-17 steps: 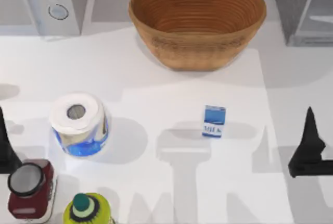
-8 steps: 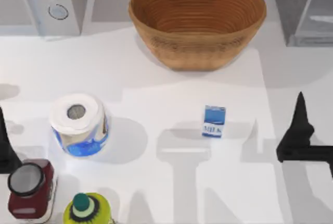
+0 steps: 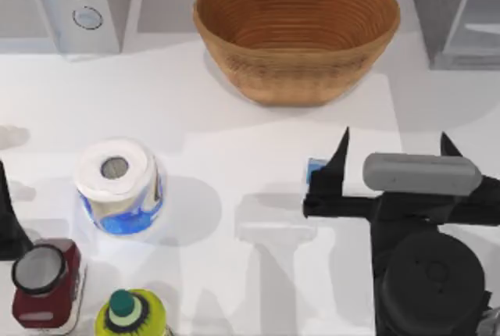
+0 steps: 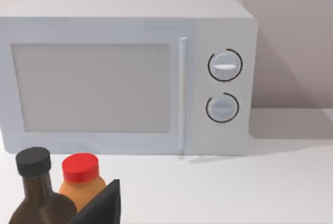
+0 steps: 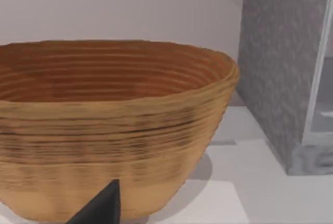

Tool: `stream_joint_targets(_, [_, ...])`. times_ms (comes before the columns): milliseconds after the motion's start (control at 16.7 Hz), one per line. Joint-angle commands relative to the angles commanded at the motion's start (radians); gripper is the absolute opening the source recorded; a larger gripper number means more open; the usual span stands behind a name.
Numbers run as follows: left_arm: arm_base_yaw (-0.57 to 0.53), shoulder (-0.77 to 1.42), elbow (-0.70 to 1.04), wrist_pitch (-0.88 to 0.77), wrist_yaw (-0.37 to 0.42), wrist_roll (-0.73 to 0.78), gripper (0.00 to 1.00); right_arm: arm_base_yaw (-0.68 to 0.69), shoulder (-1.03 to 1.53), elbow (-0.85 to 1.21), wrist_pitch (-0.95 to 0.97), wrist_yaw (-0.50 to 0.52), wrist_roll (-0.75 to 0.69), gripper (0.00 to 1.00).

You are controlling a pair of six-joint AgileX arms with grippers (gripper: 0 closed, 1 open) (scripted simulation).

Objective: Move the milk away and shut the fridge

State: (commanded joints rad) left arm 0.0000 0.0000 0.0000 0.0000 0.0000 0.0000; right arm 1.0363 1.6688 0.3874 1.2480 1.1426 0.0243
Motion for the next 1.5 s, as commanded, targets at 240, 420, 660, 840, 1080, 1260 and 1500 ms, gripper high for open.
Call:
stream_joint_targets(240, [0.0, 0.0, 0.0, 0.0, 0.0, 0.0, 1.0, 0.028, 0.387, 0.148, 0.196, 0.068, -0.001, 1.0])
stream_joint_targets(420, [0.0, 0.0, 0.0, 0.0, 0.0, 0.0, 1.0, 0.039, 0.589, 0.242, 0.314, 0.103, 0.003, 1.0])
stream_joint_targets(660, [0.0, 0.0, 0.0, 0.0, 0.0, 0.0, 1.0, 0.044, 0.721, 0.315, 0.404, 0.127, 0.01, 1.0])
stream_joint_targets(840, [0.0, 0.0, 0.0, 0.0, 0.0, 0.0, 1.0, 0.044, 0.727, 0.319, 0.408, 0.128, 0.01, 1.0])
stream_joint_targets(1080, [0.0, 0.0, 0.0, 0.0, 0.0, 0.0, 1.0, 0.026, 0.726, 0.326, 0.401, 0.11, 0.01, 1.0])
stream_joint_targets(1260, [0.0, 0.0, 0.0, 0.0, 0.0, 0.0, 1.0, -0.031, 0.734, 0.359, 0.382, 0.052, 0.004, 1.0])
stream_joint_targets(1500, [0.0, 0.0, 0.0, 0.0, 0.0, 0.0, 1.0, -0.071, 0.74, 0.382, 0.368, 0.013, 0.001, 1.0])
